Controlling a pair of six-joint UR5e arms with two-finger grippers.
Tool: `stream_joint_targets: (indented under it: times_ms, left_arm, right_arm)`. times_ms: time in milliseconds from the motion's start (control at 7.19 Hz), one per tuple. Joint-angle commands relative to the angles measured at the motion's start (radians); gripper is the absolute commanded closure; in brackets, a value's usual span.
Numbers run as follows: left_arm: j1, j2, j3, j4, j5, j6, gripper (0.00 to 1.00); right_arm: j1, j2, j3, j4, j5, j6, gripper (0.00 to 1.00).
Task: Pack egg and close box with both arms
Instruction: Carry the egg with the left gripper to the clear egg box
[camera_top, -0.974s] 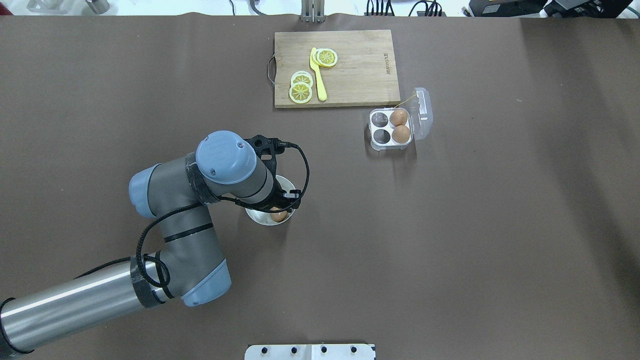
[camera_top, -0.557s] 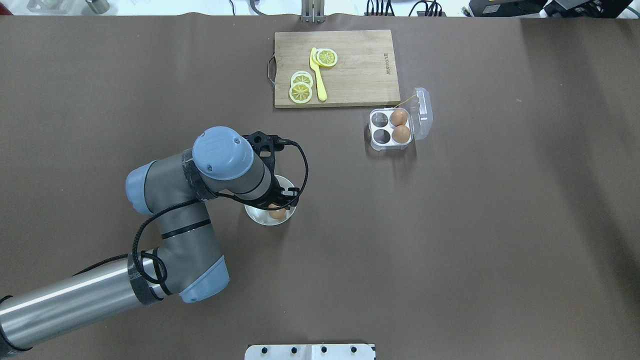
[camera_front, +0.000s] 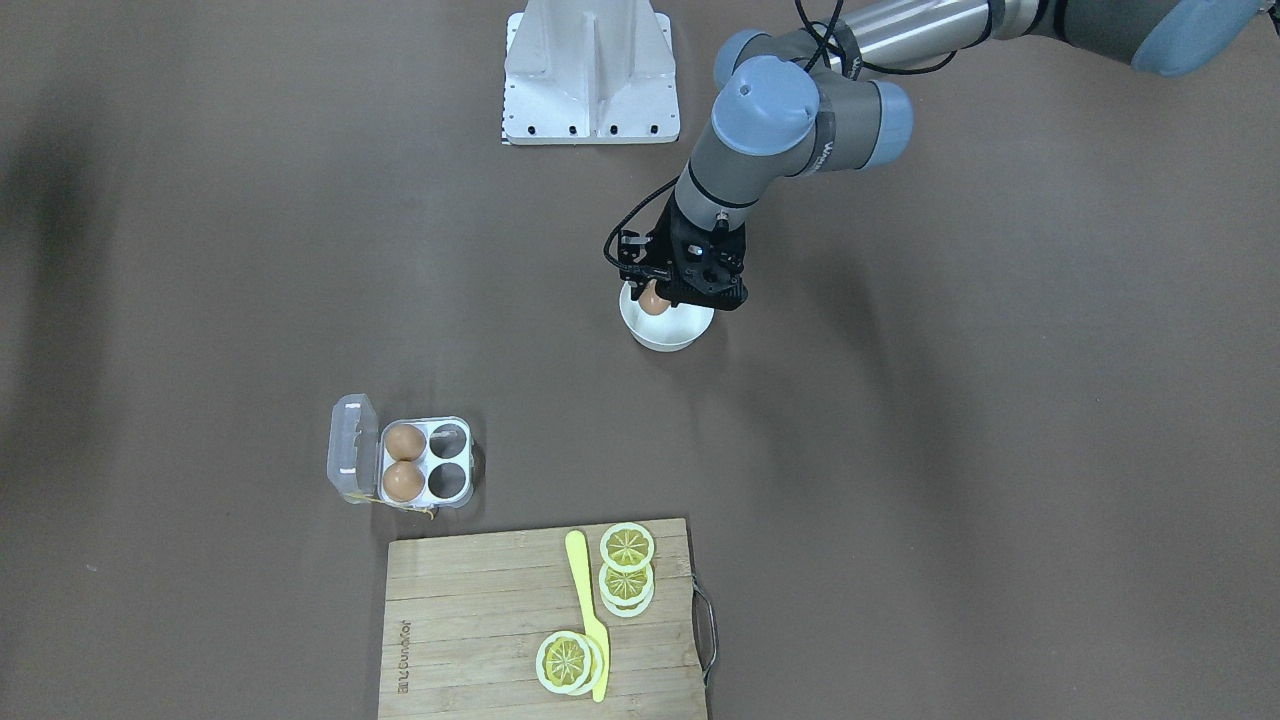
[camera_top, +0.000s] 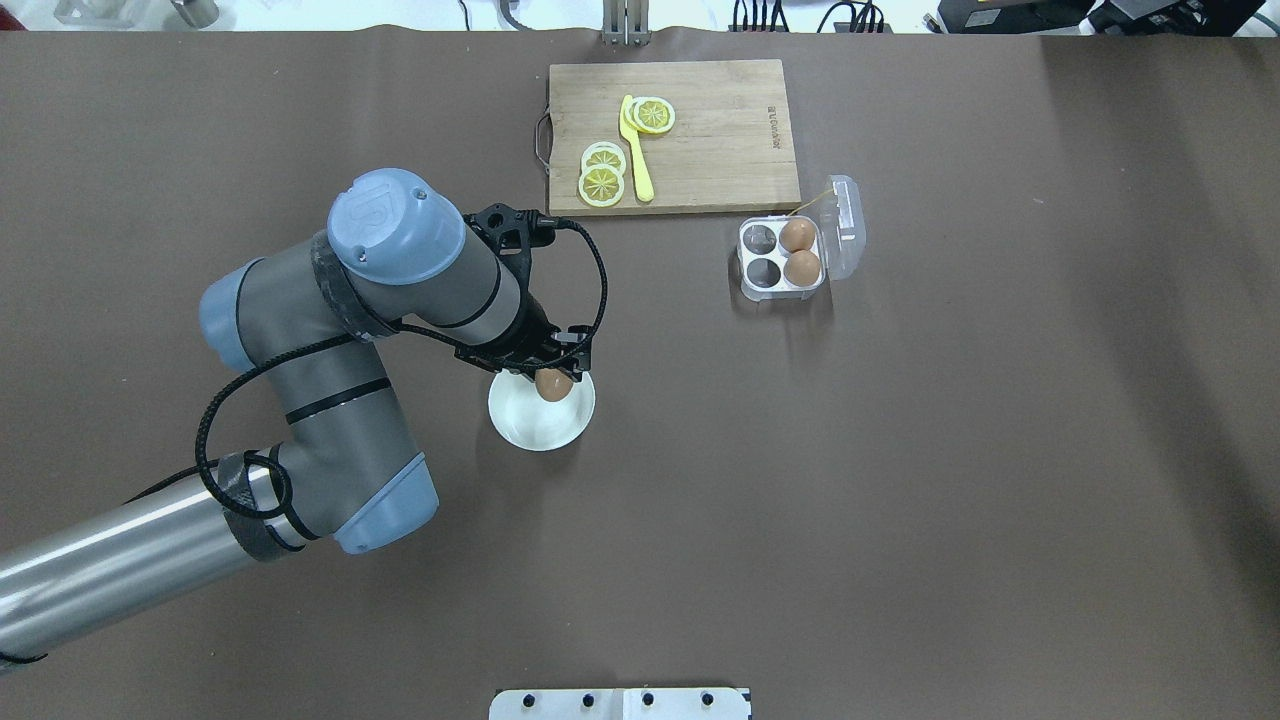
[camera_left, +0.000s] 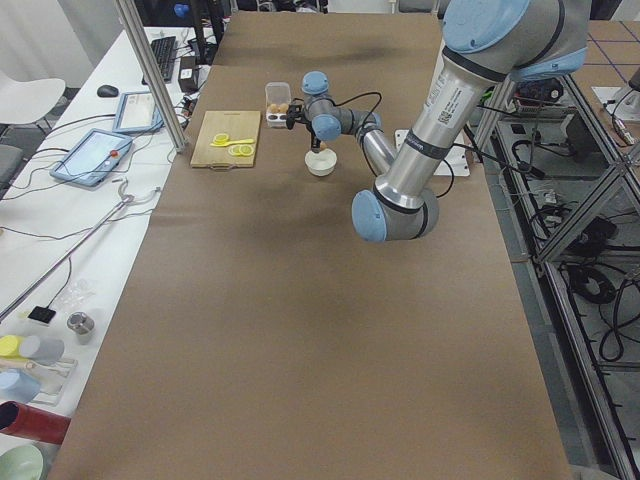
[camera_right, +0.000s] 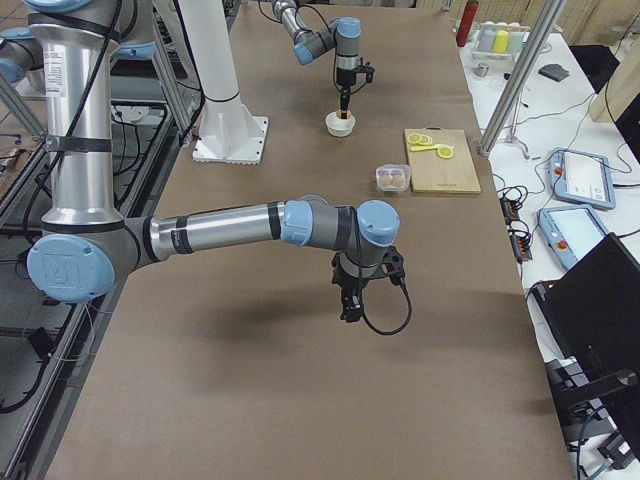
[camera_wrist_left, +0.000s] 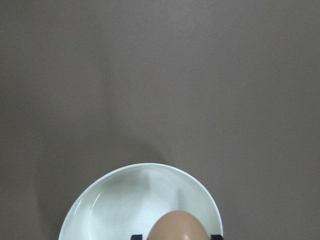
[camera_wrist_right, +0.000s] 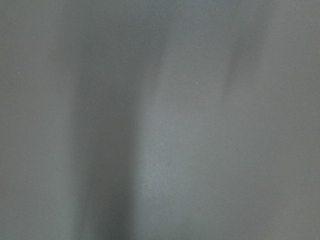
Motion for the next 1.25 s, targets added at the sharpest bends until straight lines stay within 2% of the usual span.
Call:
stream_joint_targets:
  times_ms: [0, 418, 696, 974, 1113]
  left_arm:
    - [-0.031, -0.077, 0.017, 0.002, -0.001, -0.002, 0.69]
    - [-0.056, -0.281, 0.254, -0.01, 0.003, -0.007, 0.69]
    - [-0.058, -0.367, 0.384, -0.071, 0.009, -0.009, 0.69]
    - [-0.059, -0.427, 0.452, -0.076, 0.037, -0.009, 0.69]
    - [-0.061, -0.445, 0.492, -0.126, 0.064, -0.018, 0.69]
  right_arm:
    - [0.0, -0.001, -0.001, 0.0, 0.0, 0.0, 0.0]
    - [0.0, -0.001, -0.001, 0.0, 0.0, 0.002, 0.0]
    - [0.0, -0.001, -0.001, 0.0, 0.0, 0.002, 0.0]
    - [0.0, -0.001, -0.003, 0.0, 0.002, 0.003, 0.0]
    - [0.0, -0.001, -0.001, 0.0, 0.002, 0.003, 0.0]
